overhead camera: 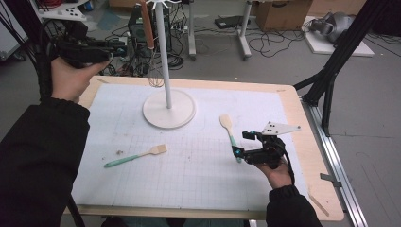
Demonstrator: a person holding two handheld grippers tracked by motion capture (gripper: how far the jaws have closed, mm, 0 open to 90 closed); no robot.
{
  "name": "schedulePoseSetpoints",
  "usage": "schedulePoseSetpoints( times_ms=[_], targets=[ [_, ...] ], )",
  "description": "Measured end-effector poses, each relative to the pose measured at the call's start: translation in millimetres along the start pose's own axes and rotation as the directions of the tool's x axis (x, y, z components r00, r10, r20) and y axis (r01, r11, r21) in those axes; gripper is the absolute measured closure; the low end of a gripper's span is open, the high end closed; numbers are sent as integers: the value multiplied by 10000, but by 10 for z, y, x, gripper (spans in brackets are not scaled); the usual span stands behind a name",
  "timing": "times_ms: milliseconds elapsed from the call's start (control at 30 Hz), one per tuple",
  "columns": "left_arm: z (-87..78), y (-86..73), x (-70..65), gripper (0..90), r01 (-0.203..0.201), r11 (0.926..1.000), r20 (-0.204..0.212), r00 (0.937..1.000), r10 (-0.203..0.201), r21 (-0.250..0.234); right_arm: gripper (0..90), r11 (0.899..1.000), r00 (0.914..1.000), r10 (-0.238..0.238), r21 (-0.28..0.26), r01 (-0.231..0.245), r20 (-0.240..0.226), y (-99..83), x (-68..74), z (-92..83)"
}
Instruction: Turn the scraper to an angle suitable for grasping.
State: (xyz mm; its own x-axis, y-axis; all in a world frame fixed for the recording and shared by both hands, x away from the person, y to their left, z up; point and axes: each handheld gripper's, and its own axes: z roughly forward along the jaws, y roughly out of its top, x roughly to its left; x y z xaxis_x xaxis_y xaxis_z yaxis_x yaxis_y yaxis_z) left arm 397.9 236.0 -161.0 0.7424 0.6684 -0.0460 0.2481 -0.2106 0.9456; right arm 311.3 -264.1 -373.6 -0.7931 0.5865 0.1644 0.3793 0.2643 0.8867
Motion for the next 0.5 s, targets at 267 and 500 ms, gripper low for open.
schedulePoseSetpoints(
  times_ms=[267,500],
  targets=[
    [-45,-151,-39,677,-72,9997,168,9998,69,213,218,10000,10000,-67,50,67,4,0,11,8],
    [-78,-331,-123,654,-146,9992,214,9997,139,366,218,10000,10000,-37,5,37,59,-1,13,-20]
  ],
)
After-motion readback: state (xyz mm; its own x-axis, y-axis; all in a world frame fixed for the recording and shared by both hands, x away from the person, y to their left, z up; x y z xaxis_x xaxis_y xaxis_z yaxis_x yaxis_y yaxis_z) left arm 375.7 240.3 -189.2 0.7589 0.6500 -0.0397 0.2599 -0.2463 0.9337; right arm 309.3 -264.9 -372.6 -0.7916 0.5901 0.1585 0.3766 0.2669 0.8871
